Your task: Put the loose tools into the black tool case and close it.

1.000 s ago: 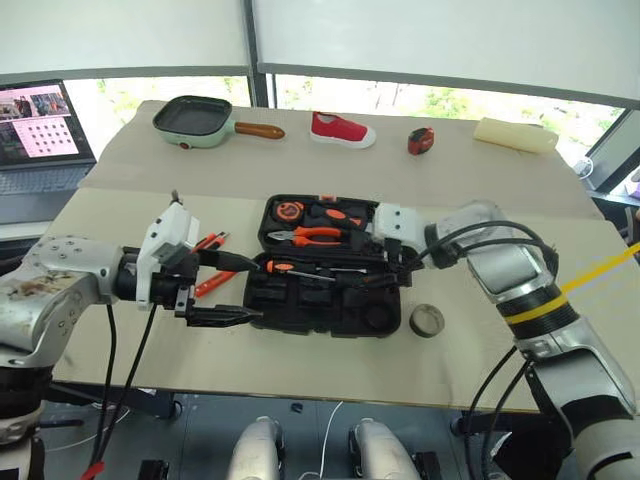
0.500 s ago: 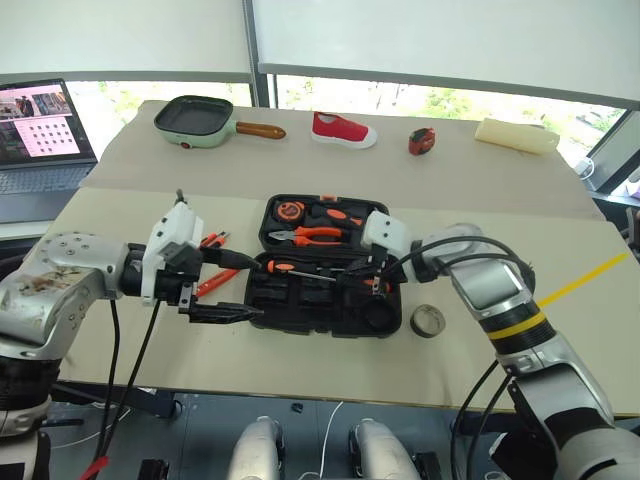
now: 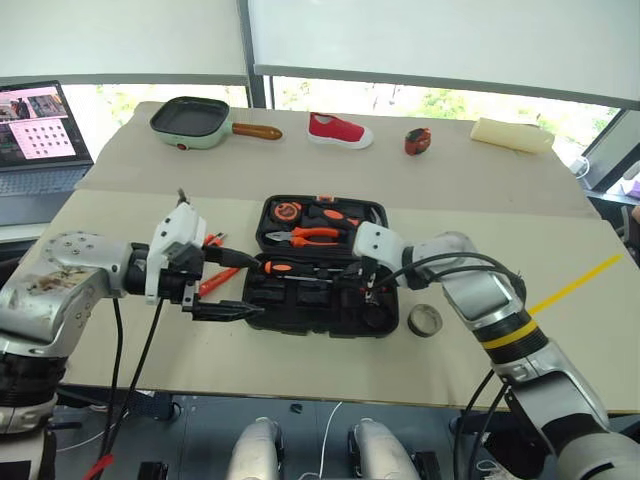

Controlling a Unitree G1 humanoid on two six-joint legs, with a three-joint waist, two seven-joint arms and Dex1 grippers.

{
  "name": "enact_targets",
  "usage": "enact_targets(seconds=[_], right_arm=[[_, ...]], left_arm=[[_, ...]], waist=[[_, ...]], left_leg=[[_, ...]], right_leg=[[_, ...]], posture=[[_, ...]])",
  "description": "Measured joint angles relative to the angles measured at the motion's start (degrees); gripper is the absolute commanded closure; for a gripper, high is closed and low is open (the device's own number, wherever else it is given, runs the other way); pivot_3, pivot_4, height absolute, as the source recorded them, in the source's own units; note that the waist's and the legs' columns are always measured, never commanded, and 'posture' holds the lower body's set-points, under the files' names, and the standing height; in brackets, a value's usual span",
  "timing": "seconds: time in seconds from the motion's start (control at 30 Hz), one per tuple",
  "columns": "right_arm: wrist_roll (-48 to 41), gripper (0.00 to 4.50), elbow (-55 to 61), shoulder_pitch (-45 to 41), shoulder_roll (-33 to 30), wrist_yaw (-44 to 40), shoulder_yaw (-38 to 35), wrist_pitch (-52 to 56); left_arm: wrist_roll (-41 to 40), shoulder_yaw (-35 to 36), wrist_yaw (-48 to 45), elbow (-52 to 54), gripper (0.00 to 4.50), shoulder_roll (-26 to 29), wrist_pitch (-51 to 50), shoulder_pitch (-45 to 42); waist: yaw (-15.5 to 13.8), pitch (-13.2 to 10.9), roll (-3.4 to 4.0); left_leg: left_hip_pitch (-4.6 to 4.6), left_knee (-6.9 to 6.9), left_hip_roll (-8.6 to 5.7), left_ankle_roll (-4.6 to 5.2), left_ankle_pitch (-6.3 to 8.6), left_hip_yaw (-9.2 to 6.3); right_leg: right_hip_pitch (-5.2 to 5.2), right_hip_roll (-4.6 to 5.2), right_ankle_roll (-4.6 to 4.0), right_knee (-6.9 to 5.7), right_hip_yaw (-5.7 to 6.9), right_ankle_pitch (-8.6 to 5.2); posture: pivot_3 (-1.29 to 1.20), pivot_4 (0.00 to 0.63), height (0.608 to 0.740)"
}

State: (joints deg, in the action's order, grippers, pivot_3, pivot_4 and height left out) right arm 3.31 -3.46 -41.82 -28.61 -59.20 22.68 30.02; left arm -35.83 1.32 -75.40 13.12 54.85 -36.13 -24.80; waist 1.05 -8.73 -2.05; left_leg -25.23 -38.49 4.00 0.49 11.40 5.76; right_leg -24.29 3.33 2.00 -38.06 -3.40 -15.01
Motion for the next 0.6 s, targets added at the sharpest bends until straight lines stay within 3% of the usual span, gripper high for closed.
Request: enact_targets(seconds=[0.17,0.27,0.4,0.53,0.6], right_arm=[[-4.4,4.43,1.7,0.1,0.7,-0.8,-3.2,1.8],[-12.3,3.78,8.9,0.2,-0.9,-2.9,-10.7,6.4],[-23.6,2.47,18.7,2.1,-5.2,-5.5,-20.5,13.5],[-31.0,0.91,25.8,8.8,-9.3,-6.9,-24.0,17.1],[-33.2,0.38,27.4,11.2,-11.0,-6.9,-25.2,18.0]], left_arm=[[0.0,0.0,1.2,-0.4,0.00,-0.2,-0.1,0.0],[-0.1,1.9,4.2,-0.2,0.00,-0.3,-1.6,1.3],[-0.7,8.6,10.2,2.1,0.00,-0.3,-4.5,7.1],[-2.0,22.3,15.5,10.6,0.00,-0.4,-9.0,23.9],[-1.2,28.4,17.3,13.4,0.00,-1.6,-10.6,32.9]], waist=[[-0.1,0.0,-0.02],[-0.3,-0.1,-0.01],[-0.4,-0.1,-0.05],[0.3,-0.1,-0.07],[0.5,-0.1,-0.08]], left_leg=[[-0.02,0.07,0.00,0.00,0.00,0.00],[-0.04,0.09,0.00,0.00,0.00,-0.02],[-0.03,0.17,0.00,-0.01,0.01,-0.07],[0.07,0.34,0.00,-0.05,0.03,-0.05],[0.10,0.41,0.01,-0.06,0.03,-0.05]], right_leg=[[-0.04,0.00,0.00,0.01,-0.01,0.00],[-0.03,0.02,0.00,0.03,-0.01,0.00],[0.01,0.05,0.00,0.08,0.06,0.00],[-0.03,0.12,-0.05,0.11,-0.01,-0.02],[-0.06,0.11,-0.10,0.10,-0.01,-0.05]], posture=[[0.00,0.150,0.740],[0.00,0.150,0.740],[0.00,0.150,0.740],[0.00,0.150,0.740],[0.00,0.150,0.740]])
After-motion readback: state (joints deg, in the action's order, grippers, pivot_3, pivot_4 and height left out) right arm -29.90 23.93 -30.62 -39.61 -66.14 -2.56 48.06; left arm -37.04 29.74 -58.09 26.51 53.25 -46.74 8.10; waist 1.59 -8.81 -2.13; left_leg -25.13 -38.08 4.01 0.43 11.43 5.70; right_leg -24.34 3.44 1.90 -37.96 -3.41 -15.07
